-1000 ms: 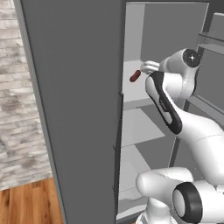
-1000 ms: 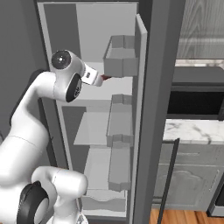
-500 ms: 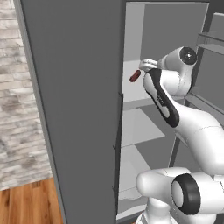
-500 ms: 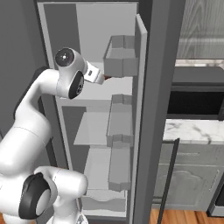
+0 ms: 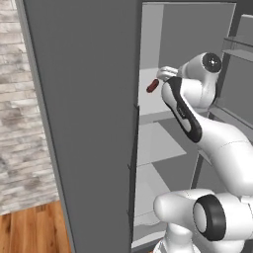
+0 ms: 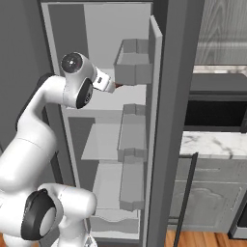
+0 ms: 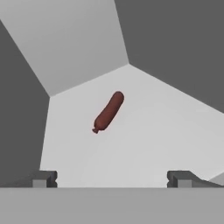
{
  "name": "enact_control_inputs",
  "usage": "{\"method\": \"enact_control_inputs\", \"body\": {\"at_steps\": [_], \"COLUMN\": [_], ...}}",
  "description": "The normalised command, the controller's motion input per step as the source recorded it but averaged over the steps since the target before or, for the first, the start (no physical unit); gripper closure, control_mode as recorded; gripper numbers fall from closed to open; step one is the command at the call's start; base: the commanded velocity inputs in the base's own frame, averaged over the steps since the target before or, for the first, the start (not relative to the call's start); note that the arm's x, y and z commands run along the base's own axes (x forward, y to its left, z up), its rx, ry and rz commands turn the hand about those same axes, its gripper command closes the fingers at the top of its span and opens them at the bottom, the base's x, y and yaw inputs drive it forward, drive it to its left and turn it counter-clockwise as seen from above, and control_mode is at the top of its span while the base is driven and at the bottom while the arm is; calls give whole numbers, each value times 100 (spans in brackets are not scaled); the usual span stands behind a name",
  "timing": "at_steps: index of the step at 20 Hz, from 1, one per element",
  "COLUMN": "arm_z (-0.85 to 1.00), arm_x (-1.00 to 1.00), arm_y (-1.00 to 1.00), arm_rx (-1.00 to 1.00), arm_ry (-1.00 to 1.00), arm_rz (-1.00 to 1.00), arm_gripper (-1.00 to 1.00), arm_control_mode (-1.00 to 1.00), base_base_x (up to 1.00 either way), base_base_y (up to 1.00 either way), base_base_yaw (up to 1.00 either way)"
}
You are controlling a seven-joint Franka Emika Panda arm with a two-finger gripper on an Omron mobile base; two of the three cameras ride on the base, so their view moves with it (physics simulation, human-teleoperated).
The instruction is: Retrieve the sausage and cheese from the fridge and place them on the cutting board on the counter.
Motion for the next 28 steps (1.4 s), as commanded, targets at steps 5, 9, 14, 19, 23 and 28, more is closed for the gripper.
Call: {"method": "enact_control_inputs", "body": {"at_steps": [5, 9, 14, 19, 23, 28], "arm_z": [0, 0, 0, -30, -30, -23], "arm_x": [9, 18, 19, 15, 26, 40], "arm_y": [0, 0, 0, 0, 0, 2], "arm_rx": [0, 0, 0, 0, 0, 0], "arm_ry": [8, 11, 9, 4, 0, 0], "arm_rz": [0, 0, 0, 0, 0, 0], "arm_gripper": [-100, -100, -100, -100, -100, -100], "arm_control_mode": [-100, -100, -100, -100, -100, -100], "base_base_x": [0, 0, 0, 0, 0, 0], "base_base_y": [0, 0, 0, 0, 0, 0], "base_base_yaw": [0, 0, 0, 0, 0, 0]}}
